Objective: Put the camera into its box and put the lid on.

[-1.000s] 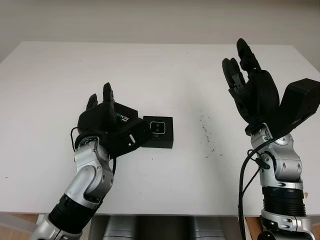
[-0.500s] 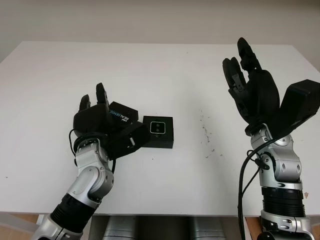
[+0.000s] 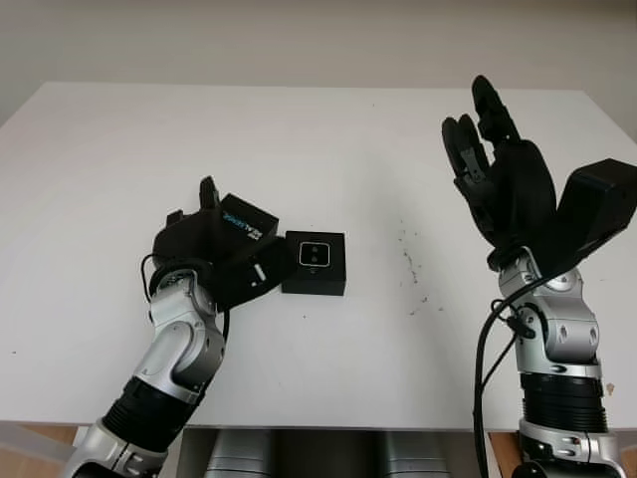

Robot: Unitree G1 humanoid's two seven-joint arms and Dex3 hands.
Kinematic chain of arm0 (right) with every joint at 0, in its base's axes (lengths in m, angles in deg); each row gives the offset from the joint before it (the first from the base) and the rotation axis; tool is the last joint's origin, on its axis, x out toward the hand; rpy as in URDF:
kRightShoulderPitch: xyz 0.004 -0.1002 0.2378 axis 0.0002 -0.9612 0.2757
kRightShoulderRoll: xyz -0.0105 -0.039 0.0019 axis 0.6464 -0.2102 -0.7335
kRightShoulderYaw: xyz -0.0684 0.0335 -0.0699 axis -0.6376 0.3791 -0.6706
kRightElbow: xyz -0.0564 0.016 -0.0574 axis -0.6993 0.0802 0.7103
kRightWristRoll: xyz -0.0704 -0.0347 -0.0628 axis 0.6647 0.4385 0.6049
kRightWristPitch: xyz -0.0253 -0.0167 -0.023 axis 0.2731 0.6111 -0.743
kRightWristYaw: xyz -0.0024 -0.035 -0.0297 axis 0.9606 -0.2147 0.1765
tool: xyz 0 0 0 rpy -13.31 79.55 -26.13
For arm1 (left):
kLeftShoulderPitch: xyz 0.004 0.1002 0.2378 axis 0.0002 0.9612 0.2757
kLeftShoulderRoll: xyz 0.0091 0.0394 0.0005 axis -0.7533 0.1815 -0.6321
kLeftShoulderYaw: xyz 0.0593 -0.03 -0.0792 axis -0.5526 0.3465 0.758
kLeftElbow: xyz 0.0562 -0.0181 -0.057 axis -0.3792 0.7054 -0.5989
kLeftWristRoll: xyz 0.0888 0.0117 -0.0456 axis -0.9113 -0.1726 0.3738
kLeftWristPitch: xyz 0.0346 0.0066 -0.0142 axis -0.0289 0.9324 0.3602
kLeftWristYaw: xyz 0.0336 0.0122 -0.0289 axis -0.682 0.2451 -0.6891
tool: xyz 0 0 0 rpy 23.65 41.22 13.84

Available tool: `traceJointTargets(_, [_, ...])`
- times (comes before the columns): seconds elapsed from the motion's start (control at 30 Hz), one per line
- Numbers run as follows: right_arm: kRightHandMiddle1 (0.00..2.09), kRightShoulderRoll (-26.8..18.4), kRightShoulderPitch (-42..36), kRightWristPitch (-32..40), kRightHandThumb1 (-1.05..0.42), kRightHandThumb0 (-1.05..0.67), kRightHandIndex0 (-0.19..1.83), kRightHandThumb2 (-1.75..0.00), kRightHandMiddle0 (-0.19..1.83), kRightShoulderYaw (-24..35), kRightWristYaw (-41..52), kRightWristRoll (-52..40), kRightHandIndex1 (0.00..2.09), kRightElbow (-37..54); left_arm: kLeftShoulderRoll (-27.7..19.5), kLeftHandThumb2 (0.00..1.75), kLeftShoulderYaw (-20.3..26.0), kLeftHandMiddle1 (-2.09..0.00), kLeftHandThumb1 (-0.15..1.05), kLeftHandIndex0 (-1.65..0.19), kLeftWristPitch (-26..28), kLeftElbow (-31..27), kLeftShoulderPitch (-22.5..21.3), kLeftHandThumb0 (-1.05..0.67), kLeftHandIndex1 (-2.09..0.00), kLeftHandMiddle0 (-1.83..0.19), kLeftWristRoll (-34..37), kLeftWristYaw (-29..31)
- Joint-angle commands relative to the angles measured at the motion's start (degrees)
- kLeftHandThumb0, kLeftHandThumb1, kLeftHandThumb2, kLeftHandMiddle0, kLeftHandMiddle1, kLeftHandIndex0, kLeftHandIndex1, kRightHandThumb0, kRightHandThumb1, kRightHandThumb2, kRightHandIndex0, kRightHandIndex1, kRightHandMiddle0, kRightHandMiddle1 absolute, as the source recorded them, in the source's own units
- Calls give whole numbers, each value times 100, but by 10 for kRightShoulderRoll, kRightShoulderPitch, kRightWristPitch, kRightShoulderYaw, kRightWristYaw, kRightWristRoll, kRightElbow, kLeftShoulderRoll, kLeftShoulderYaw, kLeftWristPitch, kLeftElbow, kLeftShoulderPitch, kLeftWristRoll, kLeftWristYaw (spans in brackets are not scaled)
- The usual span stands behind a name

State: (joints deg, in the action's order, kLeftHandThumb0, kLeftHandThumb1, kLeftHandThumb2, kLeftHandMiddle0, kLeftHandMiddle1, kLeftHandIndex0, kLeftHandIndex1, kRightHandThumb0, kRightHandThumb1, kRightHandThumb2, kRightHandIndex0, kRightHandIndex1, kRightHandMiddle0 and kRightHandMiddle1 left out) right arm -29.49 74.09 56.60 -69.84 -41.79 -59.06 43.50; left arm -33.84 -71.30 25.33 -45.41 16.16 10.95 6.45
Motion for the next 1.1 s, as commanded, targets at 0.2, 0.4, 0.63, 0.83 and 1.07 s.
traceJointTargets(0.2, [6, -5, -5, -1, -105, -56, -7, -29, -3, 0, 0, 5, 5, 12, -31, 20, -34, -192, 105, 19, -53, 50, -17, -90, -137, 19, -17, 3])
traceJointTargets(0.4, [6, -3, -9, -1, -105, -57, -6, -28, -2, 1, -1, 6, 6, 16, -21, 8, -18, -197, 101, 19, -73, 72, -15, -71, -166, 19, 0, -38])
traceJointTargets(0.63, [6, -5, -11, -1, -105, -58, -5, -28, -1, -1, -2, 10, 6, 17, 7, 6, 18, -208, 99, 14, -91, 83, -1, -23, -198, -14, 34, -135])
traceJointTargets(0.83, [6, -7, -12, -7, -105, -58, -6, -30, -2, -3, 6, 11, 6, 14, 0, 5, 25, -209, 99, -26, -125, 98, 1, -10, -120, -32, 48, -184])
traceJointTargets(1.07, [7, -6, -18, -4, -105, -56, -9, -32, 1, -7, 18, 9, 4, 14, -34, 5, 50, -188, 96, -30, -201, 97, 4, -9, -117, -26, 84, -204])
